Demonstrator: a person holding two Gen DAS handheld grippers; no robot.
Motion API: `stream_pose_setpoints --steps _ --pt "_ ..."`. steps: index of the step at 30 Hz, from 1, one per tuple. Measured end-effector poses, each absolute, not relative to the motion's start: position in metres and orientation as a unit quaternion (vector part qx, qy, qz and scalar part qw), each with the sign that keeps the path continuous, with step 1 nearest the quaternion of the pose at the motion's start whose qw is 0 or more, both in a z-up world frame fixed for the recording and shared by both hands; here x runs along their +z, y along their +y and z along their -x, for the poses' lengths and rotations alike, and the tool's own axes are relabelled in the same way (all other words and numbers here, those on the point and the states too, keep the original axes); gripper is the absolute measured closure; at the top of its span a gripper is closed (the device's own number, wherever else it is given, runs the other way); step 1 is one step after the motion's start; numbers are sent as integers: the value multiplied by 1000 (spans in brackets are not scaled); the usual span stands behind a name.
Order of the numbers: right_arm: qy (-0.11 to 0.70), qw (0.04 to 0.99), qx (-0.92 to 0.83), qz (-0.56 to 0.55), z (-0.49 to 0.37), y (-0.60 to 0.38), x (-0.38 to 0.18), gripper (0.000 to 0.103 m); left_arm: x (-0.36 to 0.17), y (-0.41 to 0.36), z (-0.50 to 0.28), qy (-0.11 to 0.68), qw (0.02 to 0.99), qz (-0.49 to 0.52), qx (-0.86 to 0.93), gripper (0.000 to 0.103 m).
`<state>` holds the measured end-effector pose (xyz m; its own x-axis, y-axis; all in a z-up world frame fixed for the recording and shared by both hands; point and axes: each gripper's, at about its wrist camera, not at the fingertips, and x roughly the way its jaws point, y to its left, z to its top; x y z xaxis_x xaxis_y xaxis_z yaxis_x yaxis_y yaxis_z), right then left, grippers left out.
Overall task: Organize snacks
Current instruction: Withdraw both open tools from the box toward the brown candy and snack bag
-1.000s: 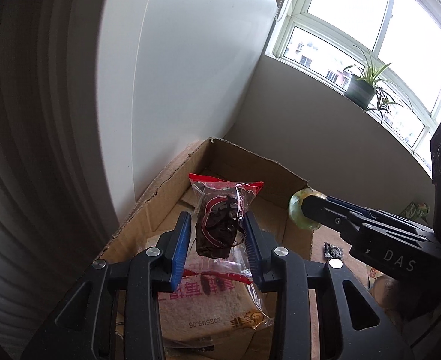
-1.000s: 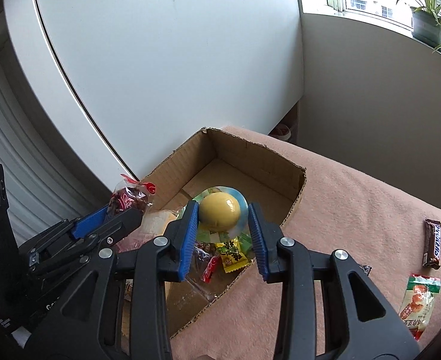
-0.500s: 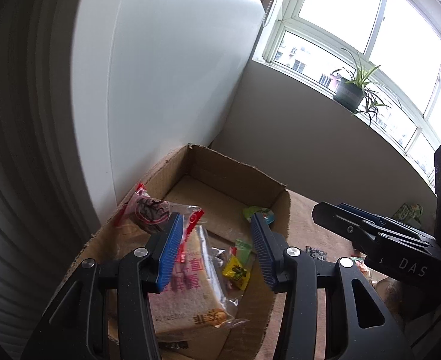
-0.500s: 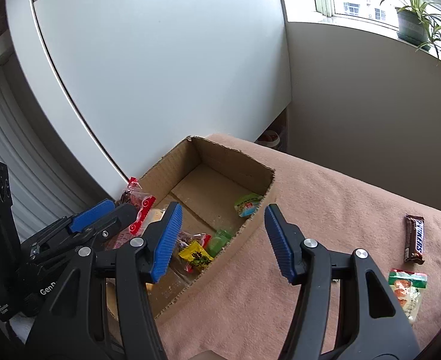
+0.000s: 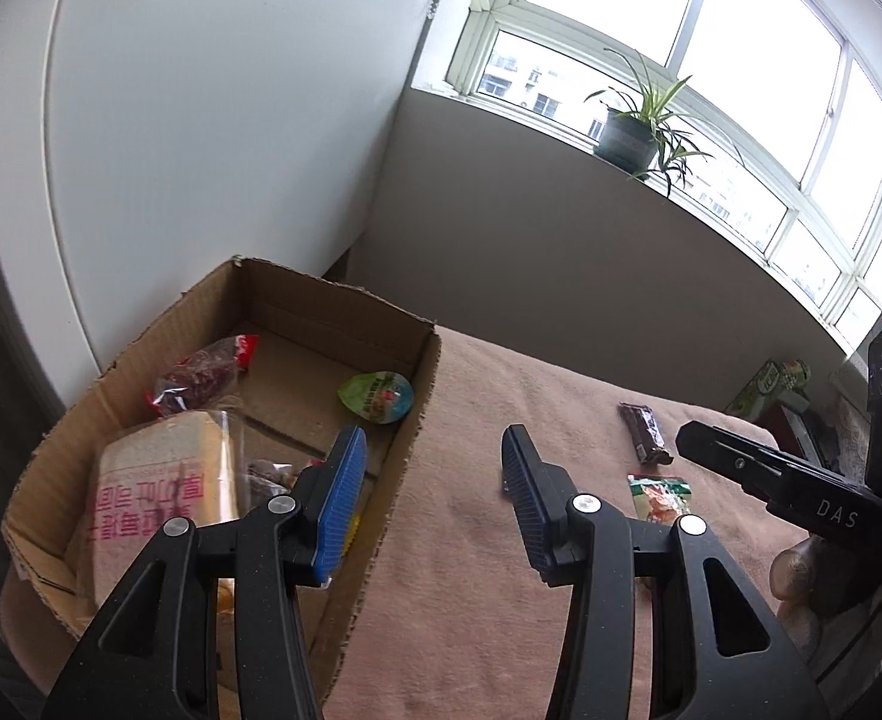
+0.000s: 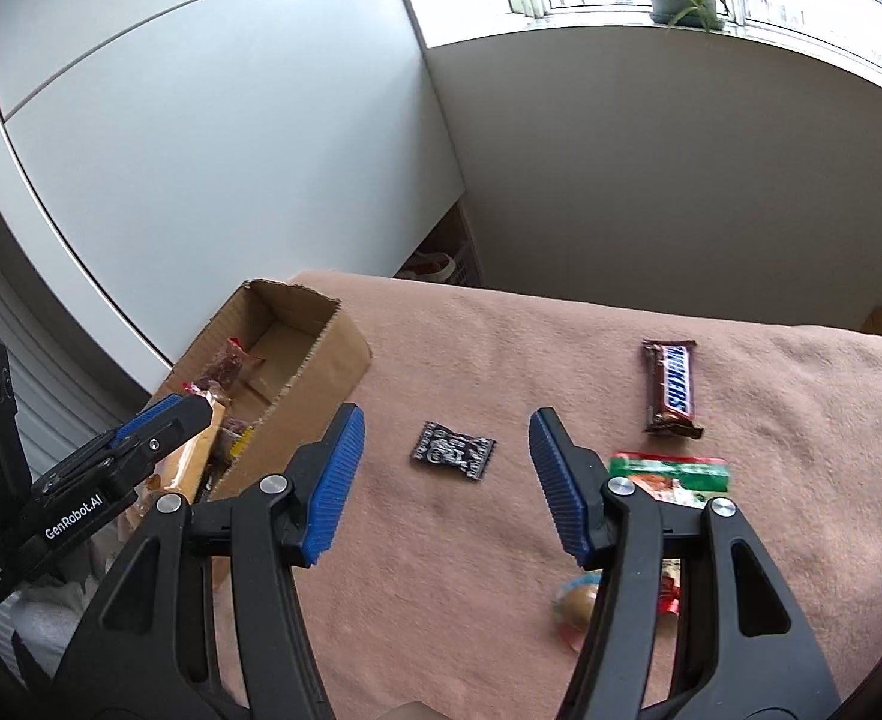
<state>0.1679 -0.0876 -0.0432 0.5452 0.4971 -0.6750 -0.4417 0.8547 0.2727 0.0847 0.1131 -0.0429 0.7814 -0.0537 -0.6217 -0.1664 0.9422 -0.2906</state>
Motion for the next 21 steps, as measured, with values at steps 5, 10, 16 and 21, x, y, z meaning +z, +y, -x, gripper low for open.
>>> stream_pose_setpoints --steps 5,10,16,21 --pt "406 877 252 -53 -162 -124 -55 43 -48 94 -91 341 927 159 11 57" --pt "425 876 217 -71 -161 -158 -71 43 -56 69 -98 358 921 152 -15 57" --pt "454 867 186 -90 -167 -191 -93 43 -69 30 -104 382 912 138 -65 57" --pt "478 853 179 -109 -179 -204 -113 43 -84 -13 -106 407 900 110 -115 57"
